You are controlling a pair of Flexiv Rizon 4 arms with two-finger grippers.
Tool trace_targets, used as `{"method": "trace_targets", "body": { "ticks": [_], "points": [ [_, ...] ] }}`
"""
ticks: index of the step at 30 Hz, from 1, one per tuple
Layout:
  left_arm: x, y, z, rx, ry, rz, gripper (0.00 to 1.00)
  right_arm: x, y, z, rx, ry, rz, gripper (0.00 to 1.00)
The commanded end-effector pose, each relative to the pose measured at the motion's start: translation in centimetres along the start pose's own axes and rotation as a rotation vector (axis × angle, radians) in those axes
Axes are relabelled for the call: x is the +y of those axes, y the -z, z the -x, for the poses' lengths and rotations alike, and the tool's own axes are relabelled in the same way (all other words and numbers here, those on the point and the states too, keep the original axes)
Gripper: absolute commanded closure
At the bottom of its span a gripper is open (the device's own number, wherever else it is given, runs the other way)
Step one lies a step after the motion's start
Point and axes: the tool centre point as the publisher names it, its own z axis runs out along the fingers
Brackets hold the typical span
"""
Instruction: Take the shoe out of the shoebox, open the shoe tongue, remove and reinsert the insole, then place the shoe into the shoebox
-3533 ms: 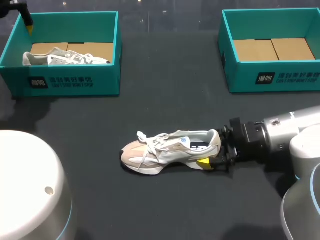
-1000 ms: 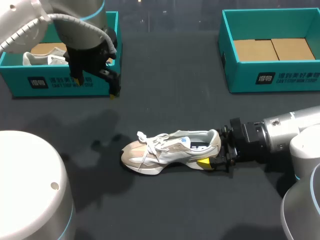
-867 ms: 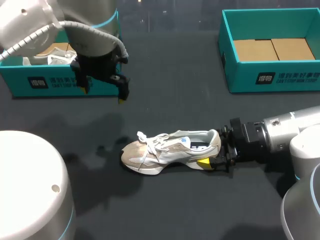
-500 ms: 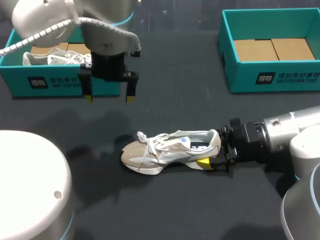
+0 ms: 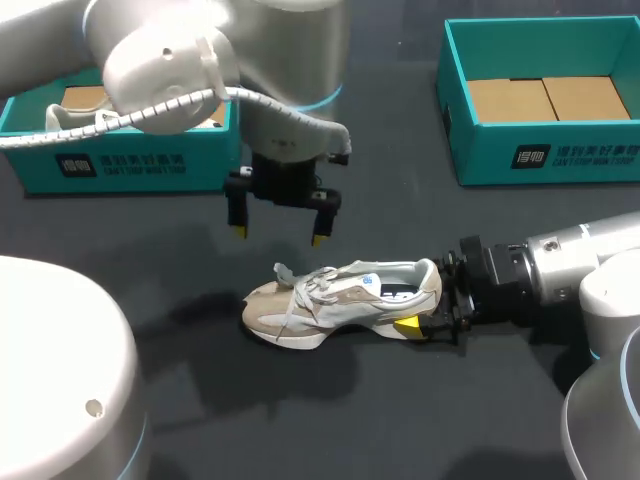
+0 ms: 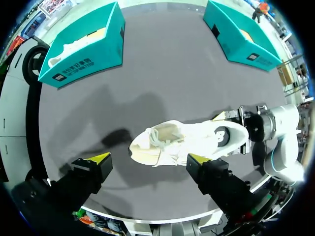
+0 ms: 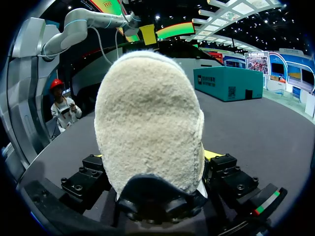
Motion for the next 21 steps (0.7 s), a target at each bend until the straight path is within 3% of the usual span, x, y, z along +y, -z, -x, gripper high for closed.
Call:
{"method": "trace_targets", "body": {
  "ticks": [1, 10, 21],
  "points": [
    [-0.1, -0.5, -2.5, -0.028, -0.017, 0.002, 0.0, 0.0, -0.2, 0.0, 0.0, -0.001, -0.004, 1.0],
    [-0.1, -0.5, -2.5, -0.028, -0.017, 0.002, 0.0, 0.0, -0.2, 0.0, 0.0, -0.001, -0.004, 1.0],
    [1.4, -2.6, -7.4, -0.053, -0.116, -0.026, 0.0, 0.0, -0.2, 0.0, 0.0, -0.001, -0.004, 1.0]
  ]
}}
